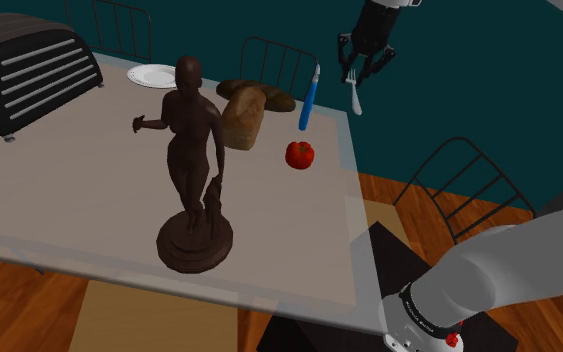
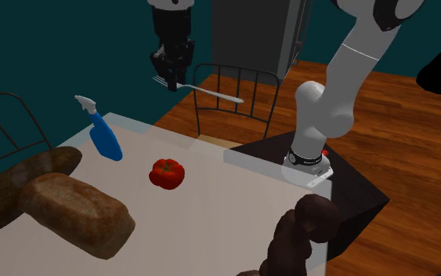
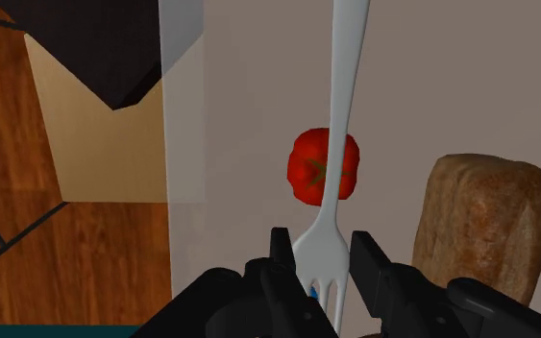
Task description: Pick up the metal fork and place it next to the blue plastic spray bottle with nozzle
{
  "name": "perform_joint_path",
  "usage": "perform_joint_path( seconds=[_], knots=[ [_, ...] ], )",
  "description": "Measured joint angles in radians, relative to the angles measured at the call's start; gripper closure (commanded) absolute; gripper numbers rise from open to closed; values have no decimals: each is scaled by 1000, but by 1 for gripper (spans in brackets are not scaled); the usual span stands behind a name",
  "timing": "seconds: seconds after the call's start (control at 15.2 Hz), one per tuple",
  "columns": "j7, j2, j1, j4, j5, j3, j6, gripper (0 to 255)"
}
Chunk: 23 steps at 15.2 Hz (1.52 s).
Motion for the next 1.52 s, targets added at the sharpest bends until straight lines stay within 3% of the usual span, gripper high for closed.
perform_joint_path(
  seconds=[0.46,1.06,1.52],
  knots=[
    [-132,157,-54,148,-25,-82,10,255],
    [-285,433,-128,486,-19,-162,-50,255],
    [-299,438,-136,405,-18,-168,36,255]
  ],
)
